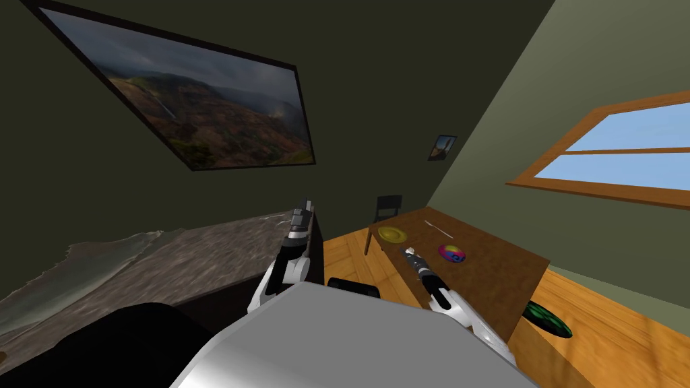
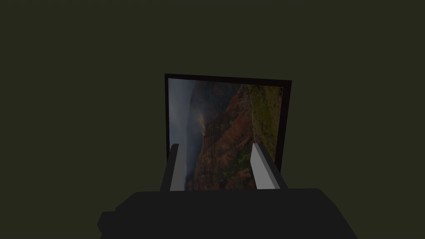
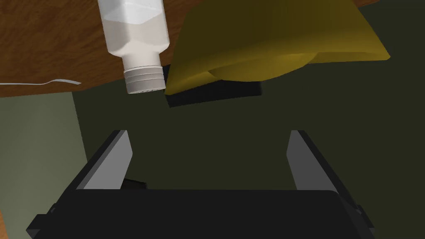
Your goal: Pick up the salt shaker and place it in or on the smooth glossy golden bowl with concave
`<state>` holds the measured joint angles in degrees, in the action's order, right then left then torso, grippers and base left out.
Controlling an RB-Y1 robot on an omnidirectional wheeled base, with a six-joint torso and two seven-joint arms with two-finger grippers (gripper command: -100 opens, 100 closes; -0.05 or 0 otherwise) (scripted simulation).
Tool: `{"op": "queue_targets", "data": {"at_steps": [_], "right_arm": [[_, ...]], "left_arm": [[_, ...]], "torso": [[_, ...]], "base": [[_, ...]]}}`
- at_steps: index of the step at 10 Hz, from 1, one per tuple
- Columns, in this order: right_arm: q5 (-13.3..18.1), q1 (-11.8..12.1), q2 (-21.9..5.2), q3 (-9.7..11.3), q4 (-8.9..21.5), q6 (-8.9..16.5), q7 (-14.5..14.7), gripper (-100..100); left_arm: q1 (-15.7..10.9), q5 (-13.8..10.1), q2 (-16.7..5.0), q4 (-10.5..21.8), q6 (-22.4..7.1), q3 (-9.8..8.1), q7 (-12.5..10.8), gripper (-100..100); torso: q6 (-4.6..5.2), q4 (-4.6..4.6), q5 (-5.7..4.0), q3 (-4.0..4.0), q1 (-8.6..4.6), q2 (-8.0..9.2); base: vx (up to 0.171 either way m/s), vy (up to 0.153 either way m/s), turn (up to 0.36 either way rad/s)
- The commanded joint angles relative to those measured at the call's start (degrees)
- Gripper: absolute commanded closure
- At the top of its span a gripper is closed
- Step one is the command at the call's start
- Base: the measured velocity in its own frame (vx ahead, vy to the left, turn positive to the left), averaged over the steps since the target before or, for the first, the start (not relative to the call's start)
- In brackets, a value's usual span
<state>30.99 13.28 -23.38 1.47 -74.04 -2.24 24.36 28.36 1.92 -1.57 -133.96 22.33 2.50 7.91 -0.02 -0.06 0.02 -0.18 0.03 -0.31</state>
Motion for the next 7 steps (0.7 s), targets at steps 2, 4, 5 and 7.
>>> {"op": "queue_targets", "data": {"at_steps": [2,4,5,7], "right_arm": [[1.87,-1.21,-1.53,1.17,4.33,2.84,2.19,-100],[3.02,-2.39,-2.54,1.87,7.56,4.32,3.56,-100],[3.51,-2.91,-2.97,2.18,8.97,4.97,4.14,-100],[4.3,-3.79,-3.65,2.71,11.29,6.04,5.09,-100]], "left_arm": [[0.0,0.0,0.0,0.0,0.0,0.0,0.0,0],[0.0,0.0,0.0,0.0,0.0,0.0,0.0,0],[0.0,0.0,0.0,0.0,0.0,0.0,0.0,0],[0.0,0.0,0.0,0.0,0.0,0.0,0.0,0]], "torso": [[0.01,0.0,0.0,0.0,-0.01,0.0],[0.0,-0.01,0.0,-0.01,0.01,-0.01],[0.0,0.0,0.0,0.01,0.0,0.02],[0.0,0.0,0.0,0.0,-0.01,0.0]], "base": [[0.081,0.018,0.005],[0.071,0.014,0.011],[0.08,0.014,0.014],[0.069,0.008,0.014]]}}
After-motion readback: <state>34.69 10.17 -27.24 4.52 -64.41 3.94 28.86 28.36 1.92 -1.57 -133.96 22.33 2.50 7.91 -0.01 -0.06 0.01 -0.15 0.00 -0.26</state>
